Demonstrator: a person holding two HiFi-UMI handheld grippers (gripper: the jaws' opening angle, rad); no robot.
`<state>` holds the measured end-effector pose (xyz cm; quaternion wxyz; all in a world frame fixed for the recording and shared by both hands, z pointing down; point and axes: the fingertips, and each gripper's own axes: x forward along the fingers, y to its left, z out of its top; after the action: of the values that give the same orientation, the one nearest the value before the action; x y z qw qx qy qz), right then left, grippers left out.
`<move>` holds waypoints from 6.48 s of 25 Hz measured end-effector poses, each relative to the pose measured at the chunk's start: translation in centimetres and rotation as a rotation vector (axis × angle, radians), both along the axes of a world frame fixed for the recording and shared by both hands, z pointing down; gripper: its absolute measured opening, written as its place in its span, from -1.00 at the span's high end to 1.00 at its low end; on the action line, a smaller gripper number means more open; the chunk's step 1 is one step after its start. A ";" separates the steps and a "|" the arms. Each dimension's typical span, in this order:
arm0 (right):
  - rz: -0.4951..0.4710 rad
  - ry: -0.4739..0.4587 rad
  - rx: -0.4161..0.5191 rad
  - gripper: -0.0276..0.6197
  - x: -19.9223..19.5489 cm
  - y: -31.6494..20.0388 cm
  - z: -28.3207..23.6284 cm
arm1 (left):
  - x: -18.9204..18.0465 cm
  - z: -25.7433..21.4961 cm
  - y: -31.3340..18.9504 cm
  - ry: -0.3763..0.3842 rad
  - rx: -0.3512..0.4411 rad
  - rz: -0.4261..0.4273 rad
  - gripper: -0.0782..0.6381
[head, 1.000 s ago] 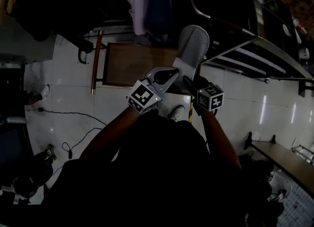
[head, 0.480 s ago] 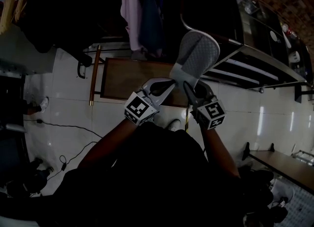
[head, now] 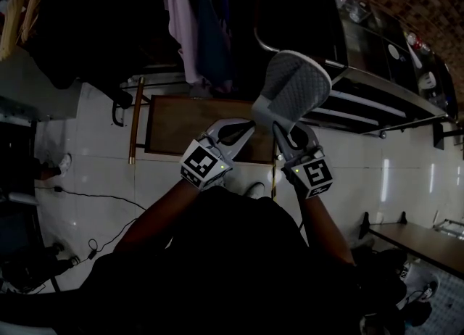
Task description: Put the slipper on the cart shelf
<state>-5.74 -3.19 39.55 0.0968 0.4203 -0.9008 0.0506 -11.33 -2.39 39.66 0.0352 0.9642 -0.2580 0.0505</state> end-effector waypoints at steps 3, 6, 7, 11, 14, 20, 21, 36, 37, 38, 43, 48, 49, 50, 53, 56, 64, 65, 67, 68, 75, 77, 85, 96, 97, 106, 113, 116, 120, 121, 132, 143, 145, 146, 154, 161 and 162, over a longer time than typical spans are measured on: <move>0.003 -0.001 0.004 0.72 0.5 0.0 -0.1 | 0.0 0.1 -0.1 -0.005 0.009 -0.016 0.78; 0.001 0.003 0.004 0.72 0.9 0.1 0.0 | -0.1 -0.3 -0.2 0.047 0.001 -0.032 0.78; 0.001 0.003 0.003 0.72 1.0 0.1 0.0 | -0.1 -0.2 -0.2 0.051 0.001 -0.033 0.78; 0.007 -0.001 -0.008 0.72 1.3 0.0 0.2 | 0.0 0.4 -0.2 0.044 -0.019 -0.032 0.78; 0.012 -0.003 -0.017 0.72 1.5 0.0 0.4 | 0.3 0.1 -0.2 0.048 -0.007 -0.027 0.78; 0.022 0.002 -0.048 0.72 1.8 0.2 1.1 | 0.8 1.0 -0.2 0.036 -0.012 0.006 0.78; 0.025 0.004 -0.054 0.72 1.8 0.3 1.2 | 0.8 1.0 -0.2 0.035 -0.008 0.012 0.78; 0.181 0.006 -0.131 0.72 1.8 1.6 3.6 | 0.8 1.9 -0.1 0.055 -0.044 0.154 0.78; 0.196 0.003 -0.138 0.72 2.0 1.8 3.9 | 1.0 2.0 0.0 0.052 -0.040 0.171 0.78; 0.212 -0.001 -0.145 0.72 2.2 2.0 4.1 | 1.3 2.2 0.2 0.049 -0.038 0.189 0.78; 0.285 -0.013 -0.170 0.72 5.1 3.4 4.9 | 3.9 2.6 1.5 0.039 -0.044 0.263 0.78; 0.309 -0.034 -0.202 0.72 10.1 4.8 5.9 | 8.4 2.3 3.4 0.023 -0.031 0.302 0.78; 0.307 -0.036 -0.204 0.71 11.1 5.1 6.0 | 9.5 2.2 3.6 0.022 -0.026 0.303 0.78; 0.302 -0.035 -0.205 0.72 12.1 5.4 6.1 | 10.6 2.1 3.9 0.022 -0.021 0.302 0.78; 0.276 -0.027 -0.214 0.72 15.2 6.5 6.3 | 14.1 1.5 5.0 0.023 -0.014 0.296 0.78; 0.251 -0.030 -0.233 0.72 18.8 7.5 6.7 | 18.1 1.5 6.2 0.014 -0.010 0.291 0.78; 0.200 -0.014 -0.260 0.72 27.4 9.7 8.2 | 27.7 2.1 9.0 -0.017 0.029 0.287 0.78; 0.199 -0.013 -0.260 0.71 28.3 9.9 8.2 | 28.6 2.2 9.3 -0.022 0.036 0.289 0.78; 0.199 -0.016 -0.266 0.72 29.8 10.1 8.4 | 30.2 2.1 9.8 -0.026 0.033 0.289 0.78; 0.199 -0.019 -0.271 0.72 30.4 10.2 8.5 | 30.8 2.0 10.1 -0.028 0.030 0.290 0.78; 0.203 -0.017 -0.328 0.72 33.0 10.2 10.5 | 33.4 2.2 10.7 -0.049 0.024 0.334 0.78; 0.200 -0.018 -0.350 0.71 33.2 9.8 11.3 | 33.8 2.6 10.3 -0.055 0.026 0.343 0.78; 0.156 -0.027 -0.521 0.72 33.7 6.8 16.3 | 35.6 3.7 6.1 -0.022 -0.012 0.374 0.78; 0.084 -0.066 -0.737 0.71 33.0 2.7 20.8 | 35.8 5.1 -0.2 0.018 -0.046 0.401 0.78; 0.067 -0.075 -0.761 0.71 32.8 2.6 21.2 | 35.9 5.2 -0.5 0.016 -0.048 0.402 0.78; -0.065 -0.267 -0.963 0.71 33.0 1.6 24.2 | 37.6 6.7 -3.3 -0.014 -0.049 0.367 0.78; -0.188 -0.404 -1.091 0.71 34.4 -0.4 25.4 | 39.7 7.7 -5.1 -0.040 -0.074 0.324 0.78; -0.221 -0.460 -1.134 0.71 35.1 -1.6 26.2 | 40.8 8.5 -5.7 -0.045 -0.083 0.317 0.78; -0.227 -0.522 -1.161 0.71 36.0 -3.5 27.2 | 42.0 9.3 -6.2 -0.054 -0.093 0.314 0.78; -0.229 -0.528 -1.166 0.71 36.2 -3.9 27.4 | 42.2 9.5 -6.3 -0.058 -0.092 0.314 0.78; -0.210 -0.528 -1.177 0.71 37.5 -10.5 29.7 | 42.8 10.1 -8.2 -0.062 -0.102 0.252 0.78; -0.032 -0.589 -1.034 0.70 39.9 -16.8 30.5 | 42.3 11.3 -9.3 -0.067 -0.140 0.186 0.78; -0.001 -0.597 -1.008 0.69 40.4 -17.7 30.4 | 42.3 11.5 -9.3 -0.068 -0.146 0.181 0.78; 0.011 -0.604 -0.997 0.69 40.6 -18.2 30.3 | 42.3 11.6 -9.3 -0.068 -0.150 0.179 0.78; 0.122 -0.557 -0.875 0.65 42.4 -21.3 30.2 | 42.5 11.9 -9.8 -0.063 -0.162 0.159 0.78; 0.228 -0.508 -0.763 0.48 43.8 -23.3 30.2 | 42.5 12.2 -10.1 -0.068 -0.168 0.153 0.78; 0.248 -0.495 -0.741 0.42 44.2 -23.6 30.1 | 42.5 12.2 -10.1 -0.069 -0.168 0.154 0.78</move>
<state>38.42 -26.81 69.64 0.0157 0.4370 -0.7609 0.4793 31.18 -12.52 51.87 0.1032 0.9725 -0.1790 0.1076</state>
